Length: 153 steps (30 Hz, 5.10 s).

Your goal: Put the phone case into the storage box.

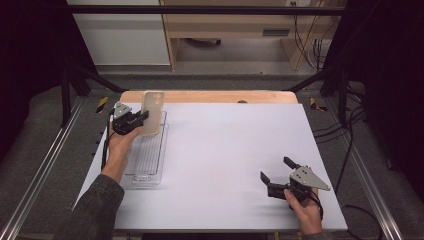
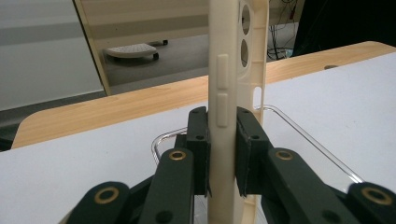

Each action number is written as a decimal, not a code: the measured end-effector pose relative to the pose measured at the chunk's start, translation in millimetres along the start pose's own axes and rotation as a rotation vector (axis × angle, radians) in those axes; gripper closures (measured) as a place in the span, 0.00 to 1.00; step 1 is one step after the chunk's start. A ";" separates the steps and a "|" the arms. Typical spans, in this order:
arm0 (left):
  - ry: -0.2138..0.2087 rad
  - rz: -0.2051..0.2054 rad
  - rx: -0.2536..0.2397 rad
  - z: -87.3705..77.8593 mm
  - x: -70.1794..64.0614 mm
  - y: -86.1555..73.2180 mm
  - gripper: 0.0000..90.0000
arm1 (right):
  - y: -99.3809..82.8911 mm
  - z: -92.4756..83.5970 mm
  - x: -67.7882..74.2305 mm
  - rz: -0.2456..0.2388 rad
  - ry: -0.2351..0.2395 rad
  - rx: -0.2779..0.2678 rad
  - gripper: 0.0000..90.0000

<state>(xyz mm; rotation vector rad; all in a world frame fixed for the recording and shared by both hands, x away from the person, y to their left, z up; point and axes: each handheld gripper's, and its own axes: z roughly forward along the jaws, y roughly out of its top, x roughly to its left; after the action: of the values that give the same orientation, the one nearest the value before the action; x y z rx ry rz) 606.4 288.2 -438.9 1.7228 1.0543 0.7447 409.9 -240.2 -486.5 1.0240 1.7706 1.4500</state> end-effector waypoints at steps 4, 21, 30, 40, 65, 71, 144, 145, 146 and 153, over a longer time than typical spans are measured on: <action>0.015 -0.014 -0.015 -0.9 -0.2 1.1 0.75 | 0.0 -0.1 -0.1 0.002 -0.001 0.000 0.03; 0.081 -0.021 -0.003 -6.3 3.4 3.5 0.51 | 0.1 1.3 1.1 -0.002 0.001 0.002 0.03; 0.109 -0.025 -0.006 -6.8 4.5 3.7 0.57 | -0.2 1.3 1.4 0.001 0.005 0.006 0.03; 0.126 -0.034 -0.002 -5.1 5.7 1.7 0.61 | -0.7 1.3 0.7 0.001 0.006 0.007 0.03; 0.097 -0.019 -0.047 -24.6 -5.1 15.9 0.21 | 1.1 0.1 2.2 0.000 0.007 -0.001 0.03; 0.072 -0.040 -0.073 -31.3 -6.6 19.9 0.10 | 1.3 -0.2 1.6 -0.001 0.007 -0.004 0.03; -0.151 0.017 -0.290 -104.4 -35.8 25.5 0.02 | 2.5 -3.9 -0.5 0.001 0.001 -0.014 0.03; -0.151 0.026 -0.287 -105.1 -36.9 24.1 0.02 | 2.6 -3.9 -0.4 0.001 0.001 -0.014 0.03; -0.151 0.033 -0.286 -105.4 -38.3 22.8 0.02 | 2.5 -3.9 -0.3 0.002 0.001 -0.013 0.03; -0.159 0.088 -0.272 -111.2 -47.5 14.3 0.02 | 2.6 -4.2 -0.4 0.001 0.001 -0.013 0.03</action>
<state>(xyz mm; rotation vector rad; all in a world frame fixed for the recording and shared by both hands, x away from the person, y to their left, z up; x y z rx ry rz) 496.7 288.3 -386.0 1.5721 0.7373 0.7558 407.0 -242.4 -483.1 1.0178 1.7588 1.4609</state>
